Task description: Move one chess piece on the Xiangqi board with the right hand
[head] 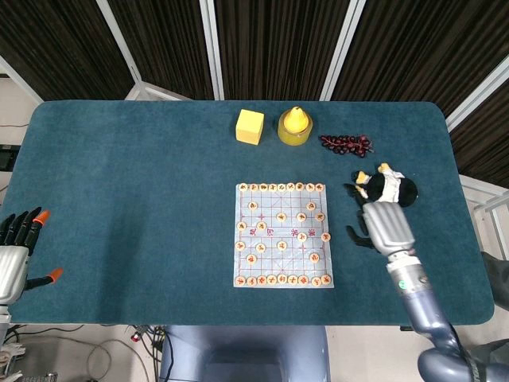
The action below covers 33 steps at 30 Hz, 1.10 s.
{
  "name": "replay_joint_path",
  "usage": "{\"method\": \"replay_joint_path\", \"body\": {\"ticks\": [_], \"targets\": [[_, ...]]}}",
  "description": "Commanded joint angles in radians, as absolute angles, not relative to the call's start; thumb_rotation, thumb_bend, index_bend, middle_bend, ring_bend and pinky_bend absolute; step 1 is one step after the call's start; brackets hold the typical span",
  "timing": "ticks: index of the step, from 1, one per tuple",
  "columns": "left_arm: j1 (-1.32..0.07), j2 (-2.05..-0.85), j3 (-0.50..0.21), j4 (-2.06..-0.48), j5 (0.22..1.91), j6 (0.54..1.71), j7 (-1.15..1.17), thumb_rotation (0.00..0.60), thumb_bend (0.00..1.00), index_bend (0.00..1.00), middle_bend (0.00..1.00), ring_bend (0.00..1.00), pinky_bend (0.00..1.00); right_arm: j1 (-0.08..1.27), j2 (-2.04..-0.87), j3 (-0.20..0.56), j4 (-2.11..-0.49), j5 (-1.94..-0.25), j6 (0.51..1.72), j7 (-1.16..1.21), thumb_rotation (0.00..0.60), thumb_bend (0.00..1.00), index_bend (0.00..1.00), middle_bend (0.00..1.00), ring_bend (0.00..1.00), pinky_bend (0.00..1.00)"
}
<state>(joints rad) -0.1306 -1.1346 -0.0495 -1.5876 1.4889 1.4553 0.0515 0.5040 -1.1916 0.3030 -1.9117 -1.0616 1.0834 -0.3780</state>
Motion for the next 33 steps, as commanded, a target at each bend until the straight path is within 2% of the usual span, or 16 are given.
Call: {"method": "replay_joint_path", "body": {"ticks": [1, 6, 10, 15, 27, 33], "targets": [[-0.133, -1.134, -0.051, -1.587, 1.486, 1.451, 0.048, 0.6, 0.0, 0.0, 0.0, 0.0, 0.0, 0.579, -1.253, 0.312, -1.92, -0.966, 1.042, -0.467, 0.6, 0.43, 0.2, 0.96, 0.99, 0.81], [-0.136, -1.133, -0.052, -1.583, 1.48, 1.442, 0.041, 0.6, 0.0, 0.0, 0.0, 0.0, 0.0, 0.667, -1.34, 0.296, -1.888, -0.832, 1.037, -0.586, 0.6, 0.43, 0.24, 1.0, 1.0, 0.89], [-0.139, -1.133, -0.053, -1.58, 1.479, 1.44, 0.039, 0.6, 0.0, 0.0, 0.0, 0.0, 0.0, 0.719, -1.401, 0.278, -1.861, -0.747, 1.049, -0.653, 0.6, 0.43, 0.29, 1.0, 1.0, 0.9], [-0.141, -1.133, -0.053, -1.577, 1.48, 1.436, 0.039, 0.6, 0.0, 0.0, 0.0, 0.0, 0.0, 0.765, -1.465, 0.249, -1.837, -0.668, 1.065, -0.711, 0.6, 0.43, 0.29, 1.0, 1.0, 0.92], [-0.146, -1.129, -0.054, -1.574, 1.474, 1.425, 0.021, 0.6, 0.0, 0.0, 0.0, 0.0, 0.0, 0.819, -1.588, 0.216, -1.746, -0.611, 1.095, -0.729, 0.6, 0.43, 0.32, 1.0, 1.0, 0.95], [-0.148, -1.127, -0.054, -1.574, 1.47, 1.418, 0.012, 0.6, 0.0, 0.0, 0.0, 0.0, 0.0, 0.831, -1.624, 0.207, -1.698, -0.583, 1.095, -0.726, 0.6, 0.43, 0.37, 1.0, 1.0, 0.96]]}}
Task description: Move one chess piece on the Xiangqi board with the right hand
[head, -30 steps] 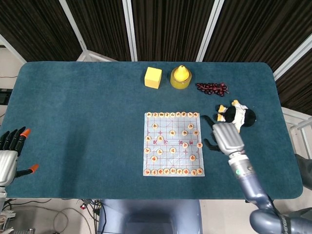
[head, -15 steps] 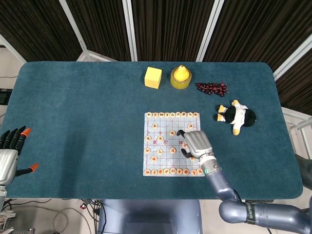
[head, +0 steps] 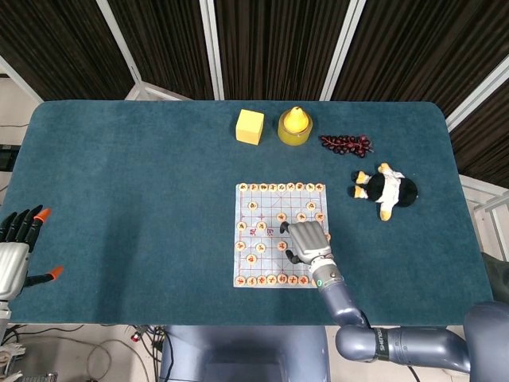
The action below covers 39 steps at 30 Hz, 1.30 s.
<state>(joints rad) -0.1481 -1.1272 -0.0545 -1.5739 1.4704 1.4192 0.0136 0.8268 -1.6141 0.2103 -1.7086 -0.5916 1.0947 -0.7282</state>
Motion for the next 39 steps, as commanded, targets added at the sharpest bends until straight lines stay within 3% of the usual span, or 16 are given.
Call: {"method": "replay_joint_path", "body": {"ticks": [1, 6, 39], "targets": [[-0.149, -1.126, -0.054, -1.574, 1.47, 1.417, 0.011, 0.6, 0.0, 0.0, 0.0, 0.0, 0.0, 0.831, -1.63, 0.205, -1.689, -0.58, 1.095, -0.723, 0.6, 0.43, 0.39, 1.0, 1.0, 0.96], [-0.151, -1.125, -0.053, -1.575, 1.47, 1.414, 0.009, 0.6, 0.0, 0.0, 0.0, 0.0, 0.0, 0.835, -1.662, 0.203, -1.651, -0.568, 1.094, -0.71, 0.6, 0.43, 0.44, 1.0, 1.0, 0.97], [-0.154, -1.118, -0.053, -1.583, 1.463, 1.405, -0.016, 0.6, 0.0, 0.0, 0.0, 0.0, 0.0, 0.831, -1.774, 0.2, -1.517, -0.613, 1.112, -0.684, 0.6, 0.39, 0.46, 1.0, 1.0, 1.0]]}}
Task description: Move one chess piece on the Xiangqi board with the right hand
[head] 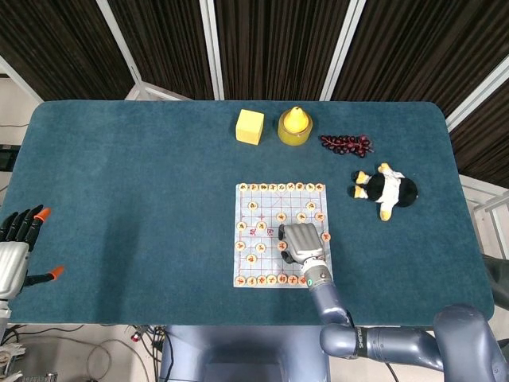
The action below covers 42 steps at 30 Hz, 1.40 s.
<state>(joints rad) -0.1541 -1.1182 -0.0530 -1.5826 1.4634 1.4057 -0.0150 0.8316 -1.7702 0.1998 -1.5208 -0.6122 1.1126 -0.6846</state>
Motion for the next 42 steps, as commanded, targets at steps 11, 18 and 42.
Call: {"method": "replay_joint_path", "body": {"ticks": [11, 18, 42], "targets": [[-0.155, -1.116, -0.053, -1.583, 1.463, 1.405, -0.019, 0.6, 0.0, 0.0, 0.0, 0.0, 0.0, 0.825, -1.79, 0.206, -1.493, -0.615, 1.107, -0.68, 0.6, 0.39, 0.49, 1.0, 1.0, 1.0], [-0.155, -1.115, -0.053, -1.585, 1.462, 1.404, -0.022, 0.6, 0.0, 0.0, 0.0, 0.0, 0.0, 0.82, -1.8, 0.211, -1.481, -0.621, 1.105, -0.671, 0.6, 0.39, 0.57, 1.0, 1.0, 1.0], [-0.157, -1.119, -0.057, -1.59, 1.443, 1.395, -0.007, 0.6, 0.0, 0.0, 0.0, 0.0, 0.0, 0.846, -1.774, 0.284, -1.472, -0.594, 1.094, -0.682, 0.6, 0.39, 0.57, 1.0, 1.0, 1.0]]}}
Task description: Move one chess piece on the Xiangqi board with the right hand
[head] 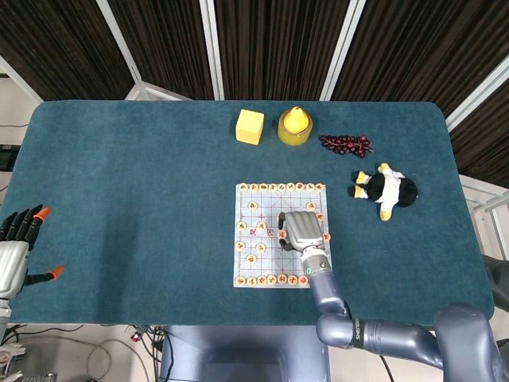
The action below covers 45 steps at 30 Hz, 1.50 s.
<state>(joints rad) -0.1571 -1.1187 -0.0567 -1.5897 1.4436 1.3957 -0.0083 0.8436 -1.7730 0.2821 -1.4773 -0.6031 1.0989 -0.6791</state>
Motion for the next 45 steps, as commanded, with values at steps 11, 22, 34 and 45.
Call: {"method": "replay_joint_path", "body": {"ticks": [11, 22, 34, 45], "targets": [[-0.157, -1.12, -0.058, -1.593, 1.438, 1.394, 0.0, 0.6, 0.0, 0.0, 0.0, 0.0, 0.0, 0.855, -1.798, 0.279, -1.438, -0.578, 1.081, -0.683, 0.6, 0.39, 0.57, 1.0, 1.0, 1.0], [-0.159, -1.118, -0.059, -1.593, 1.437, 1.391, -0.005, 0.6, 0.0, 0.0, 0.0, 0.0, 0.0, 0.857, -1.814, 0.272, -1.408, -0.572, 1.073, -0.682, 0.6, 0.39, 0.57, 1.0, 1.0, 1.0], [-0.158, -1.118, -0.057, -1.594, 1.441, 1.394, -0.008, 0.6, 0.0, 0.0, 0.0, 0.0, 0.0, 0.851, -1.827, 0.27, -1.392, -0.588, 1.088, -0.677, 0.6, 0.39, 0.57, 1.0, 1.0, 1.0], [-0.158, -1.116, -0.056, -1.595, 1.44, 1.391, -0.009, 0.6, 0.0, 0.0, 0.0, 0.0, 0.0, 0.846, -1.833, 0.268, -1.385, -0.588, 1.09, -0.686, 0.6, 0.39, 0.44, 1.0, 1.0, 1.0]]}}
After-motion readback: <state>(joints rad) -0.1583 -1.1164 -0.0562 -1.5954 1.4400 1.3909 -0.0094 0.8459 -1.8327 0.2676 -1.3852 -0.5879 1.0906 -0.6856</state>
